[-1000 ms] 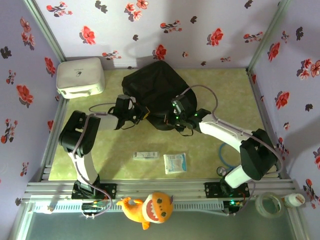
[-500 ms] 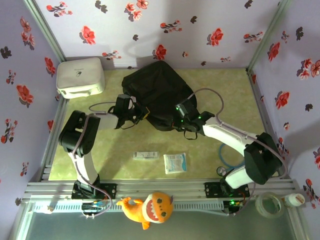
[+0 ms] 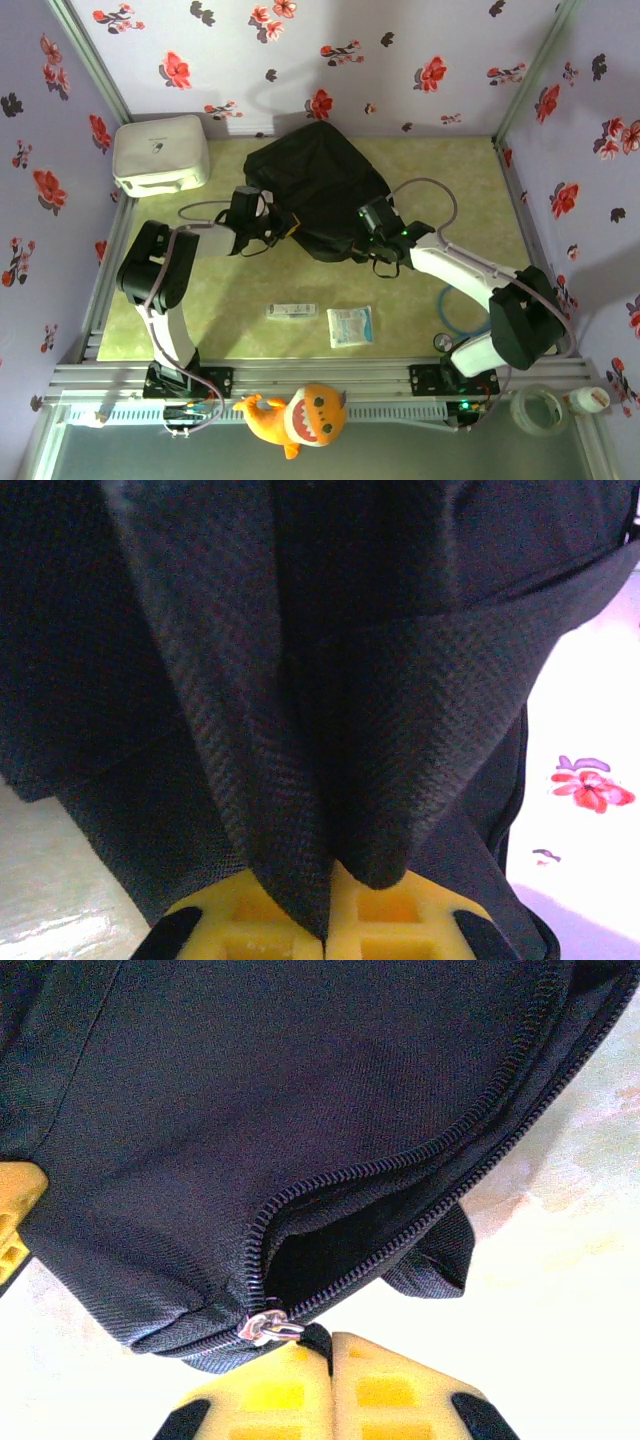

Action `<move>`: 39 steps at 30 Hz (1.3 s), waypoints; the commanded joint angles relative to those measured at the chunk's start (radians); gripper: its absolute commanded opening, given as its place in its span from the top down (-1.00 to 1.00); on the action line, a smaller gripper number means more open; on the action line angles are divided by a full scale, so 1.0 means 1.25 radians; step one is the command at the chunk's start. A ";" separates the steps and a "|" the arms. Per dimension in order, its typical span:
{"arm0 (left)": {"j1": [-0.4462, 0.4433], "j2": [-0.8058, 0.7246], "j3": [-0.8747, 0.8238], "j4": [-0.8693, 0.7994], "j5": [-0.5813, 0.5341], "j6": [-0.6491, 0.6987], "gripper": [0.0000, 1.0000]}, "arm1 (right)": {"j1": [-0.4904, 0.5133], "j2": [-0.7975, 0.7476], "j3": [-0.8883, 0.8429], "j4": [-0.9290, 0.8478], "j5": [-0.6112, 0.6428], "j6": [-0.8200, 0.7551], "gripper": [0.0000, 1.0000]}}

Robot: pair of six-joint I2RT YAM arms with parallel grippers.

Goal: Pack the student bag
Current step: Zip the student bag at the top-center of the table.

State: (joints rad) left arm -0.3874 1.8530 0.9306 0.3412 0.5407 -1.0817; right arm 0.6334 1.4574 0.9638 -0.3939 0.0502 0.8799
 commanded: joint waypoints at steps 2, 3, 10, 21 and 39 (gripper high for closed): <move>0.050 0.001 0.073 -0.092 -0.009 0.105 1.00 | -0.005 0.031 -0.002 0.080 -0.061 -0.033 1.00; 0.053 0.007 0.100 -0.129 -0.001 0.130 1.00 | 0.008 0.051 0.015 0.114 -0.095 -0.041 1.00; 0.085 0.063 0.268 -0.295 -0.021 0.269 0.98 | 0.103 0.177 0.100 0.223 -0.149 -0.027 1.00; 0.143 -0.059 0.115 -0.226 -0.185 0.204 0.21 | 0.132 0.332 0.206 0.347 -0.200 0.019 1.00; 0.060 -0.037 -0.029 0.045 0.055 -0.060 -0.17 | 0.122 0.321 0.187 0.346 -0.198 0.028 1.00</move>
State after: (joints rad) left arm -0.3054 1.7638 0.8623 0.3233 0.5789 -1.1072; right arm 0.7937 1.8908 1.2091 0.0261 -0.1997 0.9024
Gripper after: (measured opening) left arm 0.590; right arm 0.043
